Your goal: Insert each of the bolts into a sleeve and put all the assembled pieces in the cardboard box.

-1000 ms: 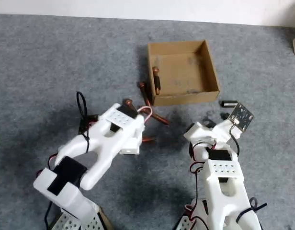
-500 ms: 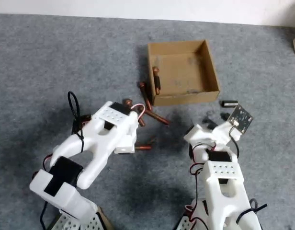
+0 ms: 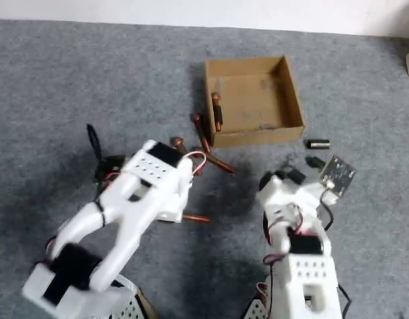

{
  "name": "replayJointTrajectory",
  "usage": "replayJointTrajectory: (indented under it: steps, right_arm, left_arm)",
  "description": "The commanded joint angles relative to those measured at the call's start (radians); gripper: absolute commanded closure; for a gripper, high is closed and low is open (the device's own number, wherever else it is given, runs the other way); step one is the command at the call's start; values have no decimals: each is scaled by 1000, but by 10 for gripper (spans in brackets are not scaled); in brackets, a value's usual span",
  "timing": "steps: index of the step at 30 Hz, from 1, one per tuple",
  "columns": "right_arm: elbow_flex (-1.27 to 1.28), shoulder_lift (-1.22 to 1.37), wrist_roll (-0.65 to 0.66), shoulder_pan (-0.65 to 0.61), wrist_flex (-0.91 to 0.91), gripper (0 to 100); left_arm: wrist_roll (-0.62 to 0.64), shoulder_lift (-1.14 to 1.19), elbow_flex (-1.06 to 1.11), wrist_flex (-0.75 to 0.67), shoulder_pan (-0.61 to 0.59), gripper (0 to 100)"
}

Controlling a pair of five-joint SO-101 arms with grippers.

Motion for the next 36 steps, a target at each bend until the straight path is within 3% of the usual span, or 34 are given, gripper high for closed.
replayJointTrajectory:
  steps: [1, 6, 10, 13, 20, 28, 32, 36]
  right_arm:
    - [99, -263, 170, -47, -19, 995]
    - [300, -615, 377, -108, 33, 995]
    - [265, -538, 496, -110, -18, 995]
    - [262, -526, 560, -110, -22, 995]
    - [262, -526, 568, -159, 2, 995]
    - [262, -526, 568, -280, 73, 995]
    - [262, -522, 568, -283, 74, 995]
    - [262, -526, 586, -286, 113, 995]
  left_arm:
    - [-100, -120, -12, 49, -56, 983]
    - [-350, -245, -13, 104, -88, 983]
    - [-657, -360, -12, 143, -88, 986]
    - [-798, -458, -22, 138, -90, 986]
    - [-833, -650, 27, -130, -82, 986]
    - [-844, -1007, 257, -141, -87, 983]
    - [-1010, -1233, 372, -167, -90, 986]
    - [-1146, -1448, 564, -321, -90, 987]
